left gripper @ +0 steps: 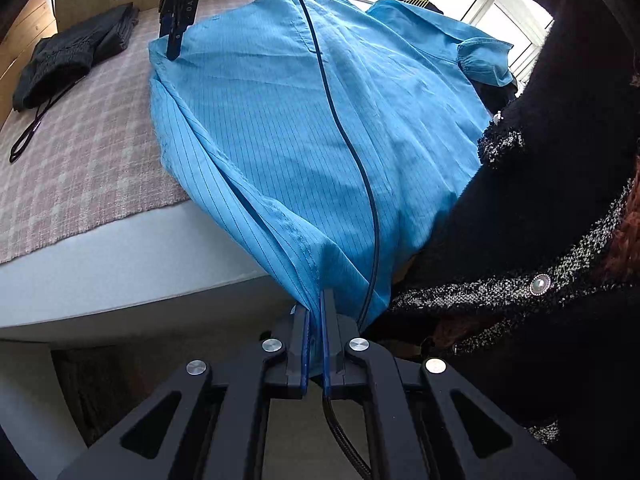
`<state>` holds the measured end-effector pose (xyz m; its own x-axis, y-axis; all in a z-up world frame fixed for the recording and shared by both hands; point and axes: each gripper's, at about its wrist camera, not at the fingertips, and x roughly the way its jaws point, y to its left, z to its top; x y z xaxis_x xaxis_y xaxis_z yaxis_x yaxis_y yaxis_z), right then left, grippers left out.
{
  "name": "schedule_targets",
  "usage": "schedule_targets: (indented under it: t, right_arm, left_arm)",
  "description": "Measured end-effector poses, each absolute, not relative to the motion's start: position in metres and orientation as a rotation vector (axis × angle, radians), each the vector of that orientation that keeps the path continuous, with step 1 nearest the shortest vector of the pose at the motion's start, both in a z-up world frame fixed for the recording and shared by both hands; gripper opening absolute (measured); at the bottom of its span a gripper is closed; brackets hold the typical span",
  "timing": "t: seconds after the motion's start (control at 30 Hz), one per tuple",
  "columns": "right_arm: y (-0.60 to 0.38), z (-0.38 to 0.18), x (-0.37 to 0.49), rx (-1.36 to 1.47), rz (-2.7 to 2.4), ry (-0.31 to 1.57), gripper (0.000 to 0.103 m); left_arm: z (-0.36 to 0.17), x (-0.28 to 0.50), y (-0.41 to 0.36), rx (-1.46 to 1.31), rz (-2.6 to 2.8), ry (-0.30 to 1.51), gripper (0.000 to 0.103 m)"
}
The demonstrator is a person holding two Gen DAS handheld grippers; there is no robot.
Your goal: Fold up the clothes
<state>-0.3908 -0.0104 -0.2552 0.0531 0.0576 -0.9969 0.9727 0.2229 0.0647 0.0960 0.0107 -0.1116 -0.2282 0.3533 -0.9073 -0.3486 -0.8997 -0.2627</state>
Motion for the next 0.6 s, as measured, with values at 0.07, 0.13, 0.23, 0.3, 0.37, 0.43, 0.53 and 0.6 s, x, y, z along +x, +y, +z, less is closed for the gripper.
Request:
schedule_targets:
  t: [0.07, 0.13, 0.23, 0.3, 0.37, 0.43, 0.53, 0.6]
  right_arm:
    - [-0.004, -0.249, -0.393, 1.099, -0.998, 1.288, 0.009]
    - [0.005, -0.238, -0.396, 1.085, -1.038, 1.260, 0.005]
    - [0.026, -0.212, -0.395, 1.043, -1.110, 1.209, 0.004]
    - [0.044, -0.195, -0.394, 1.016, -1.157, 1.178, 0.004]
    - [0.065, -0.181, -0.392, 0.997, -1.212, 1.147, 0.004]
    - [0.085, -0.171, -0.390, 0.994, -1.257, 1.130, 0.004]
    - [0.115, -0.160, -0.386, 1.003, -1.321, 1.111, 0.004]
    - [0.135, -0.157, -0.382, 1.021, -1.361, 1.103, 0.004]
  left_arm:
    - [-0.113, 0.095, 0.008, -1.620, 2.170, -0.010, 0.004]
    - [-0.114, 0.095, 0.006, -1.637, 2.177, -0.009, 0.004]
    - [-0.106, 0.098, 0.014, -1.616, 2.171, 0.010, 0.004]
    - [-0.101, 0.100, 0.021, -1.601, 2.163, 0.030, 0.004]
    - [-0.095, 0.102, 0.029, -1.590, 2.153, 0.056, 0.004]
    - [-0.090, 0.104, 0.038, -1.580, 2.140, 0.084, 0.004]
    - [-0.085, 0.106, 0.059, -1.557, 2.108, 0.132, 0.004]
    - [-0.084, 0.107, 0.075, -1.535, 2.076, 0.159, 0.004]
